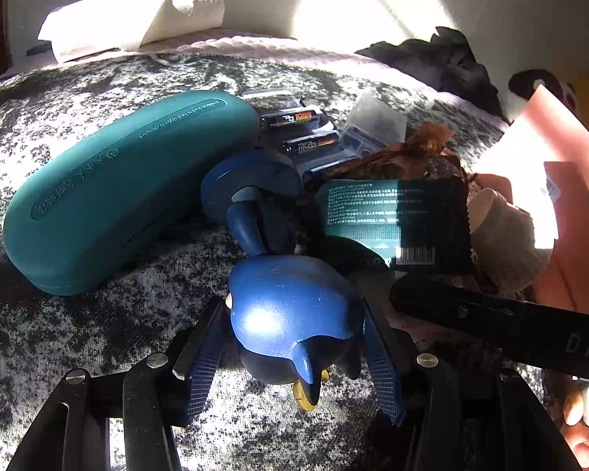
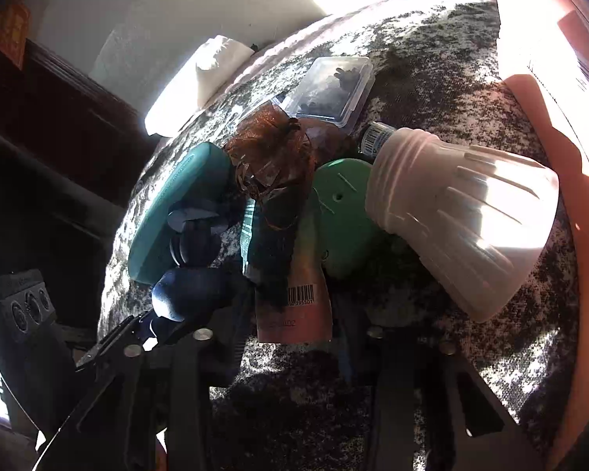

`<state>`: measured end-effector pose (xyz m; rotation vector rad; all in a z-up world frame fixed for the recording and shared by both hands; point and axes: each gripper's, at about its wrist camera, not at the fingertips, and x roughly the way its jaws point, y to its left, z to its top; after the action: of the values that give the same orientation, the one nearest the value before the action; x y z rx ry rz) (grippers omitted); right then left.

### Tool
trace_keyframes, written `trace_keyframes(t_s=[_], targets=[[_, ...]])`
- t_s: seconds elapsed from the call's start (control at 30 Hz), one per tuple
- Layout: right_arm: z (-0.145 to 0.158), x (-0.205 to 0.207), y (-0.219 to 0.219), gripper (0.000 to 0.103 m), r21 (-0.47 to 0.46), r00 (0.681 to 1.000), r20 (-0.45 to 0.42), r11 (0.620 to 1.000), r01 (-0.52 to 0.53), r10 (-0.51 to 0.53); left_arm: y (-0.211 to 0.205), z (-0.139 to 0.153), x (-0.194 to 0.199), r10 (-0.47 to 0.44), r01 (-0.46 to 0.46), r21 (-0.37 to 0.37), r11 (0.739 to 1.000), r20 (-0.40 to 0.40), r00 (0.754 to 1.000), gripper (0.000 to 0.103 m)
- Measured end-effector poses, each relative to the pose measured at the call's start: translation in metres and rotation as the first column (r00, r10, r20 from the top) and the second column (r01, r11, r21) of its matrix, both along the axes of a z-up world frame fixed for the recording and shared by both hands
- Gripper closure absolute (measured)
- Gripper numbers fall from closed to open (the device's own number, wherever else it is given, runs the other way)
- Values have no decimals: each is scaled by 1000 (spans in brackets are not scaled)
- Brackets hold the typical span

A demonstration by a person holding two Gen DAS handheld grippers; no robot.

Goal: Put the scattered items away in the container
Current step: 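Carry the blue toy and clear bag over the pink box with both tools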

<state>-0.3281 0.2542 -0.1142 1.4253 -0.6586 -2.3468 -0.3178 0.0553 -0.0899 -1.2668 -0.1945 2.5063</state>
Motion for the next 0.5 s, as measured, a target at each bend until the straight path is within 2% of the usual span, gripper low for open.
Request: trace_keyframes(t_s=[0.07,0.23,0.5], targets=[[4,4,-1,79,-5,1000,-1,1000,-12,12,-3,2,3,12,-12,-3,1000,5,1000,46],[26,28,0,80,34,999,-30,999,-9,10,-11,8,17,38,-38,12,999,19,999,46],[72,75,1,82,46,993,-114,999,13,-8,-14,39,51,41,-42,-19,999,-22,999,46]])
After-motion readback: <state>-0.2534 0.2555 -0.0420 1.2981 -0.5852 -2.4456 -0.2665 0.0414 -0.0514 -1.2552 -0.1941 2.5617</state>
